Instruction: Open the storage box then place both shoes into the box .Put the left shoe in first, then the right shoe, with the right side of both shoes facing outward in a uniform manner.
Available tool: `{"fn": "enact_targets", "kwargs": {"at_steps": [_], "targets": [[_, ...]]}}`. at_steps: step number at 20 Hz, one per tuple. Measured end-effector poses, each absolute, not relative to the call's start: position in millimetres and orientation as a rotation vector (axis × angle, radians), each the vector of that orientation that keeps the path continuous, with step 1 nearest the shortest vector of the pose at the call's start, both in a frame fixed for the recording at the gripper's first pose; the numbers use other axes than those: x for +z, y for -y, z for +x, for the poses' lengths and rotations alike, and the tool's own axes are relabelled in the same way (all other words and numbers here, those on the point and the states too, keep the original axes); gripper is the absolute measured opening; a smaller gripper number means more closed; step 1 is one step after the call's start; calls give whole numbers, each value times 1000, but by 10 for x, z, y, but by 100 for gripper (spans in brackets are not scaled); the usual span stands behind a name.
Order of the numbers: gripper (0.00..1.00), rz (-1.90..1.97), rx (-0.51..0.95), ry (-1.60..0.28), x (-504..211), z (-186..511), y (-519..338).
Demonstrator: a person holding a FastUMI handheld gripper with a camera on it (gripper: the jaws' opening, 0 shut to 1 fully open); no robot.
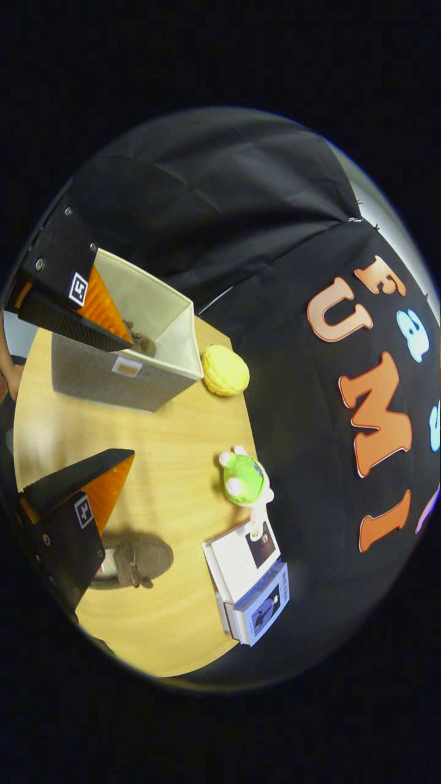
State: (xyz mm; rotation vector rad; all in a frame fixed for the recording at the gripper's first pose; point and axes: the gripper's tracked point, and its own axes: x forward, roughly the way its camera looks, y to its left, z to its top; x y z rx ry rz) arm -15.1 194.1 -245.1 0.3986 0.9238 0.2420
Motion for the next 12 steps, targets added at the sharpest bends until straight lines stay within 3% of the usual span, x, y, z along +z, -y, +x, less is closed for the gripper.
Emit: {"fn": "enact_targets", "kwargs": {"at_steps": [12], "targets": [[93,360,26,-1003,-3226,-615,-421]]}}
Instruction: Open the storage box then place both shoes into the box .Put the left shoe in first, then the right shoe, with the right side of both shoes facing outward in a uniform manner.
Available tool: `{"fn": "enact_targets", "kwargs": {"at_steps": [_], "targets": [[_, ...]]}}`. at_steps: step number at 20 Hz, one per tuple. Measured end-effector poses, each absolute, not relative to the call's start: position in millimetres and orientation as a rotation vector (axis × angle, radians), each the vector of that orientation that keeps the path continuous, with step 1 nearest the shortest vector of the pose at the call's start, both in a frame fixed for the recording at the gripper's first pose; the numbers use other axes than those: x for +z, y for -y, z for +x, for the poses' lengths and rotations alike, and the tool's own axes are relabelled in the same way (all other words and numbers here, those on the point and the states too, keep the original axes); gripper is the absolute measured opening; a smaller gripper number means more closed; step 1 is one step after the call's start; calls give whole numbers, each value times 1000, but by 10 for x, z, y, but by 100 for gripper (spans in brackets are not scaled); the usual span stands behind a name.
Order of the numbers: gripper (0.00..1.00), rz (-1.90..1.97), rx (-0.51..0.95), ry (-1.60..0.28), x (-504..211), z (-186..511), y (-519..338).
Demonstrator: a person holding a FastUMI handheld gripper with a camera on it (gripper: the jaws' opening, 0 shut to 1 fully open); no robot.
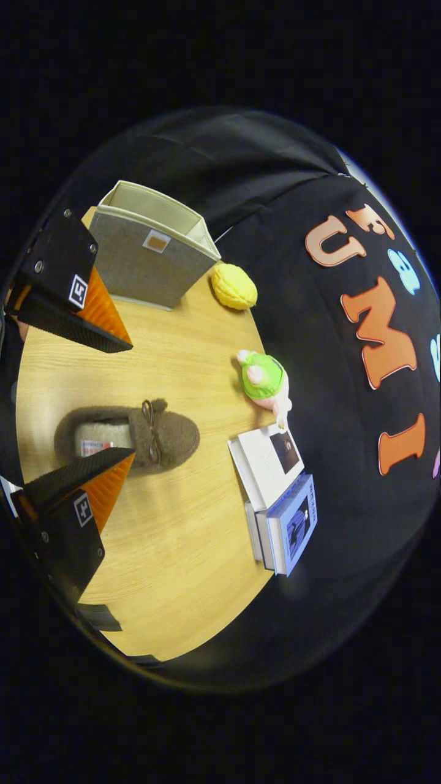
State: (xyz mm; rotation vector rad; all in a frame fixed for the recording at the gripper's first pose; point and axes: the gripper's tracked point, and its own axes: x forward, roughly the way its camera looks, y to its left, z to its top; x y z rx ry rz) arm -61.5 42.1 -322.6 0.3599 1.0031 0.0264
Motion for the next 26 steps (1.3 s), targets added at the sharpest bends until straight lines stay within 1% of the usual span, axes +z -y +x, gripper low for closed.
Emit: {"fn": "enact_targets", "kwargs": {"at_steps": [5,9,10,13,14,15,16,17,18,19,20,21,24,26], "targets": [[89,329,-24,-1041,-3592,-705,-120],[80,344,-42,-1076,-3868,-726,-105],[75,335,-52,-1073,-3914,-715,-90],[66,288,-77,-1053,-4035,-627,-22],[61,282,-89,-1047,-4075,-597,-6],[59,285,-94,-1055,-4113,-594,-6],[54,292,-103,-1063,-4155,-605,-10],[52,299,-107,-1067,-4196,-601,-9],[47,316,-108,-1068,-4206,-610,-11],[45,338,-101,-1066,-4214,-605,-44],[40,356,-106,-1064,-4223,-598,-50],[38,374,-104,-1064,-4233,-593,-71],[23,380,-127,-1041,-4254,-584,-76],[18,389,-153,-1021,-4265,-573,-58]]}}
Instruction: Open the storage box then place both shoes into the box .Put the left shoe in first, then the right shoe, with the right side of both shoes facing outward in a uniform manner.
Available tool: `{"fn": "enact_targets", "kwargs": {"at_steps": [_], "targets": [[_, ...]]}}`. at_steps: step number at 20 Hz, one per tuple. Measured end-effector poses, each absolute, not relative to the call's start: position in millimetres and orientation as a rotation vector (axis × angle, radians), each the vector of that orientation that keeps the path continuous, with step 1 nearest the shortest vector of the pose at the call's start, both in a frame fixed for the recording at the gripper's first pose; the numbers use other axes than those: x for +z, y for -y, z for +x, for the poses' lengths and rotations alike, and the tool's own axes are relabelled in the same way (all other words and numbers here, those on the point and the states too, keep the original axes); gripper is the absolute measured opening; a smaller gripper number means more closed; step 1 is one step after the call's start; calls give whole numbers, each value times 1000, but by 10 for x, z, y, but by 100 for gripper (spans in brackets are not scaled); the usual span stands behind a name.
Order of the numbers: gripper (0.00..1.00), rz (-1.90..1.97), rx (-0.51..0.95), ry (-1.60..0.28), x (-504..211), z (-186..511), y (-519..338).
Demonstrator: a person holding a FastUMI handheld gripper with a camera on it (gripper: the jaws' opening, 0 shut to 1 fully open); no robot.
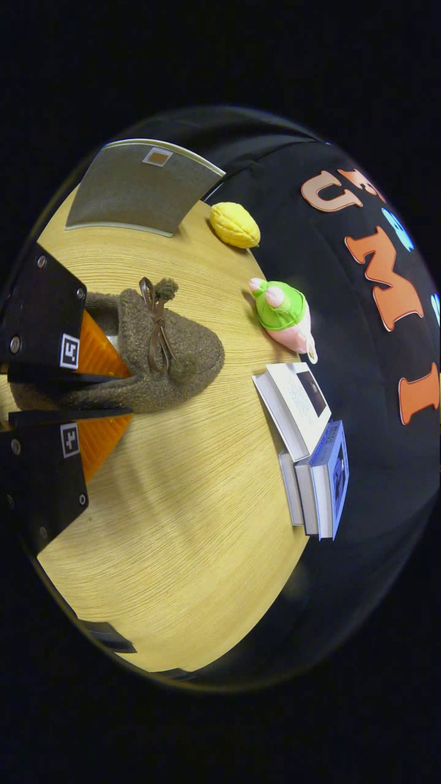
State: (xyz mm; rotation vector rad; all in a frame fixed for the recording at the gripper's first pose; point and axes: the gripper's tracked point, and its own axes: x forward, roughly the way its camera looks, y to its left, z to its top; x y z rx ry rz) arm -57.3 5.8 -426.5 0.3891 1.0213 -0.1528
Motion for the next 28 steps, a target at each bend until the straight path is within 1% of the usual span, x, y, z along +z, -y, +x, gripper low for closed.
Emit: {"fn": "enact_targets", "kwargs": {"at_steps": [1,2,4,5,15,22,28], "targets": [[16,392,-161,-1016,-4263,-570,-53],[11,401,-173,-1013,-4259,-575,-45],[6,413,-193,-1011,-4245,-577,-54],[6,405,-200,-1014,-4240,-586,-53],[5,466,-177,-964,-3768,-499,-408],[5,458,-67,-911,-3197,-272,-928],[5,482,55,-841,-2570,13,-1637]]}}
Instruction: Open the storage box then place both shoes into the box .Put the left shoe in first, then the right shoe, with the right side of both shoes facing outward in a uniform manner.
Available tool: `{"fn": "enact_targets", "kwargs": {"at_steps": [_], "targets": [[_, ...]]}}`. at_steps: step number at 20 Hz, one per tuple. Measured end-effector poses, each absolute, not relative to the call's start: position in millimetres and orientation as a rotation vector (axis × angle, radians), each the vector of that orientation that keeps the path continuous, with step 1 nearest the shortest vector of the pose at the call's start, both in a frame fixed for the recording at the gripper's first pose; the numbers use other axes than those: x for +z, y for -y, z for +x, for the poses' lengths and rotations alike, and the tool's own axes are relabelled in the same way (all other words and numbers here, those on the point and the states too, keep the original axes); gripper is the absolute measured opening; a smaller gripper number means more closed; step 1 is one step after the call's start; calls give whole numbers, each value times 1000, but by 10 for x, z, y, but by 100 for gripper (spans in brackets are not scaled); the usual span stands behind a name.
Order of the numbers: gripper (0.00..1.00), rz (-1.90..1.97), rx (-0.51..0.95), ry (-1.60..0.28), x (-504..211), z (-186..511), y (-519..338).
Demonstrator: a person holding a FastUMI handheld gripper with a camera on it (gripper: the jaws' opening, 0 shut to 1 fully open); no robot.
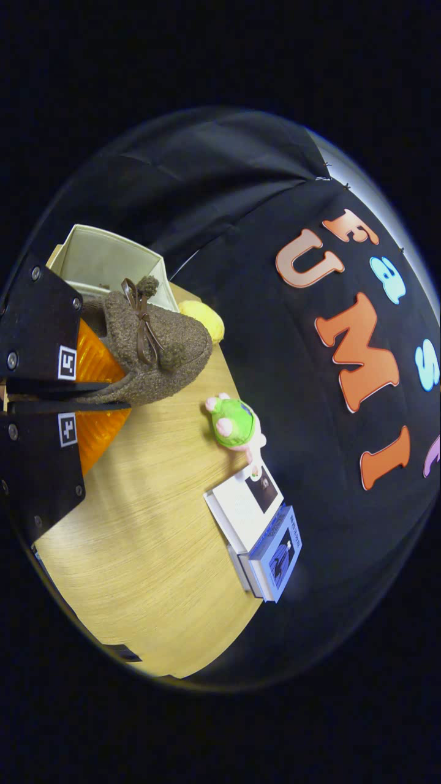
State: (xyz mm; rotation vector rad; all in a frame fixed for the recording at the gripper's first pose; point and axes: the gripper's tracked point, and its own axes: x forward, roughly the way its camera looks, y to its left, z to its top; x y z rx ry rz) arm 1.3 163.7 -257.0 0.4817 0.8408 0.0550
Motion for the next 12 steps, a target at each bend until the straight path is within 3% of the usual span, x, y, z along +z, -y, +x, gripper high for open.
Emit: {"fn": "enact_targets", "kwargs": {"at_steps": [12], "targets": [[5,506,265,-904,-2263,206,-3017]]}}
